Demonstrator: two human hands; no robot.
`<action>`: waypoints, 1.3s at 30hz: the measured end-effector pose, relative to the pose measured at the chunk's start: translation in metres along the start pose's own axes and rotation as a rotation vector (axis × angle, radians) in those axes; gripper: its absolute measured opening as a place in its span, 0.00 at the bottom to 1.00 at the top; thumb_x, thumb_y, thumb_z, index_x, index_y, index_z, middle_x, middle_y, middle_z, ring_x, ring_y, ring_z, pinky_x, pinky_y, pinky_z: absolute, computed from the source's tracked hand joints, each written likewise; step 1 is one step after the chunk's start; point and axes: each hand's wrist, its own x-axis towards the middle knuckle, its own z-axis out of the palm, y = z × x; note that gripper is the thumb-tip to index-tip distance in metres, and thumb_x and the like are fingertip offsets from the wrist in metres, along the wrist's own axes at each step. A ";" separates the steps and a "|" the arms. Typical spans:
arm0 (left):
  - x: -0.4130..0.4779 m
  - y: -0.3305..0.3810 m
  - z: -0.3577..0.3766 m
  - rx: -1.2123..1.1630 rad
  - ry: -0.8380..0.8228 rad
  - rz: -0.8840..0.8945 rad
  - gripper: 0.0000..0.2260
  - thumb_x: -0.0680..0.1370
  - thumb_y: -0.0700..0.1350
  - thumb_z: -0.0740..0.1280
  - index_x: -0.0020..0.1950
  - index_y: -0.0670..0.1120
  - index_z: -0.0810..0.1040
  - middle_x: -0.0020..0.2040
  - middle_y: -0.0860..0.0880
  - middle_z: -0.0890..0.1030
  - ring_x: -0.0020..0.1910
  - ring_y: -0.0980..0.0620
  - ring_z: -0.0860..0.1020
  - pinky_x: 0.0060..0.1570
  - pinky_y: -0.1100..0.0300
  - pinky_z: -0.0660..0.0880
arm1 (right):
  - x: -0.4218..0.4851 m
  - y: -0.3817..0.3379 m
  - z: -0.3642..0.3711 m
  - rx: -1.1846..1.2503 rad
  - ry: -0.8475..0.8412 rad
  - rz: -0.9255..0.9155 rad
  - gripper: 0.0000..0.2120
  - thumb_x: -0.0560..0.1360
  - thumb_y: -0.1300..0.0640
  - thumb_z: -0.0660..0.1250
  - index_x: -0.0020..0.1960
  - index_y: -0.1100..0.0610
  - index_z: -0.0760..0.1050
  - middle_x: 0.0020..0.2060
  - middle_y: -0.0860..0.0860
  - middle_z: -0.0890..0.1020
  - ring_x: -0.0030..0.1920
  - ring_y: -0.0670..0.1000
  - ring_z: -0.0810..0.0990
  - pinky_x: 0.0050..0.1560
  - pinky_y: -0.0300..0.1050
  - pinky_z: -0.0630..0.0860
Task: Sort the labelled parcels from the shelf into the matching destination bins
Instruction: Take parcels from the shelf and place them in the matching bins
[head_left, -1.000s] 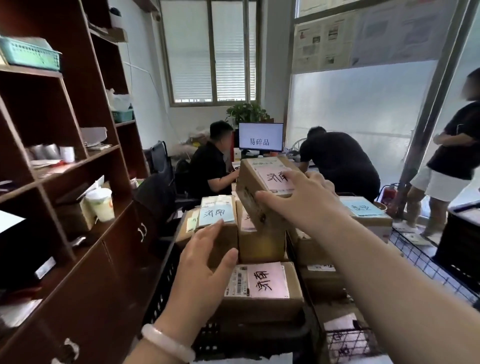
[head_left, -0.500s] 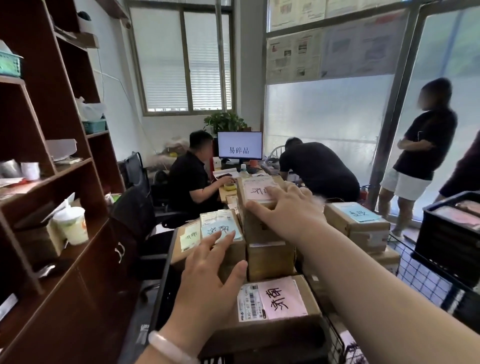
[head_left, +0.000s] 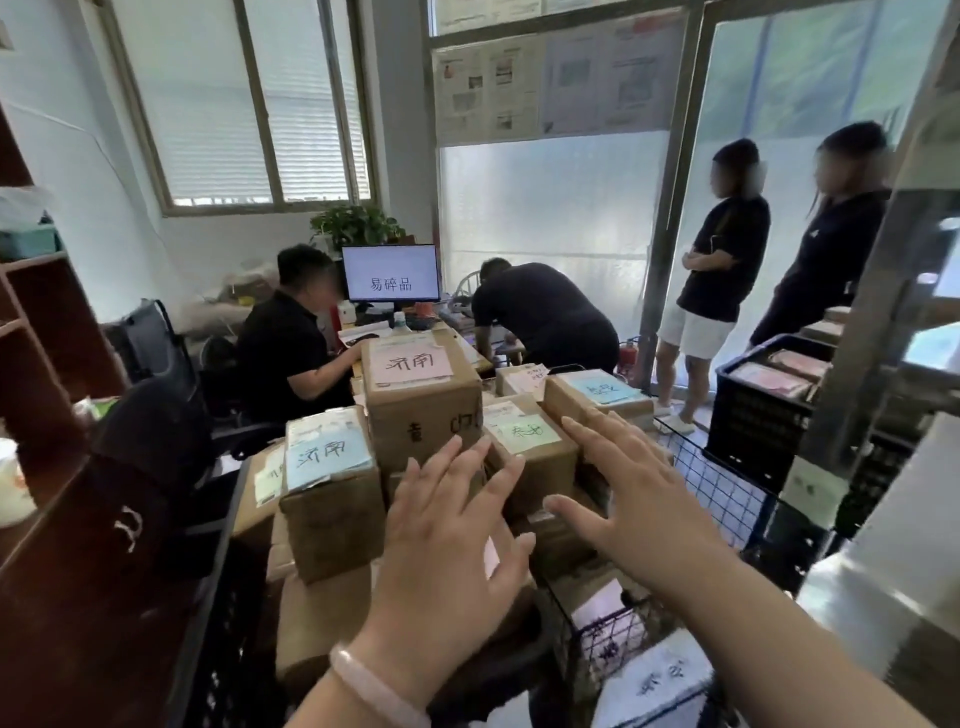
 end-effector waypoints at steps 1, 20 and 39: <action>0.002 0.011 0.009 -0.016 -0.036 0.021 0.28 0.76 0.64 0.55 0.75 0.61 0.65 0.77 0.56 0.64 0.78 0.55 0.53 0.77 0.46 0.52 | -0.013 0.014 -0.002 0.001 -0.015 0.013 0.39 0.69 0.26 0.57 0.75 0.33 0.48 0.77 0.38 0.52 0.76 0.41 0.46 0.73 0.48 0.49; 0.016 0.246 0.189 -0.224 -0.408 0.379 0.31 0.77 0.66 0.54 0.77 0.68 0.45 0.80 0.60 0.47 0.72 0.66 0.34 0.70 0.60 0.28 | -0.206 0.255 -0.080 -0.071 0.049 0.607 0.37 0.73 0.37 0.66 0.77 0.38 0.52 0.78 0.42 0.54 0.77 0.45 0.49 0.74 0.48 0.52; 0.064 0.382 0.332 -0.139 -0.764 0.201 0.43 0.67 0.75 0.59 0.79 0.62 0.50 0.81 0.46 0.51 0.78 0.42 0.50 0.74 0.47 0.55 | -0.247 0.384 -0.063 0.304 0.155 1.027 0.30 0.78 0.46 0.65 0.76 0.49 0.61 0.74 0.51 0.66 0.73 0.52 0.64 0.65 0.40 0.60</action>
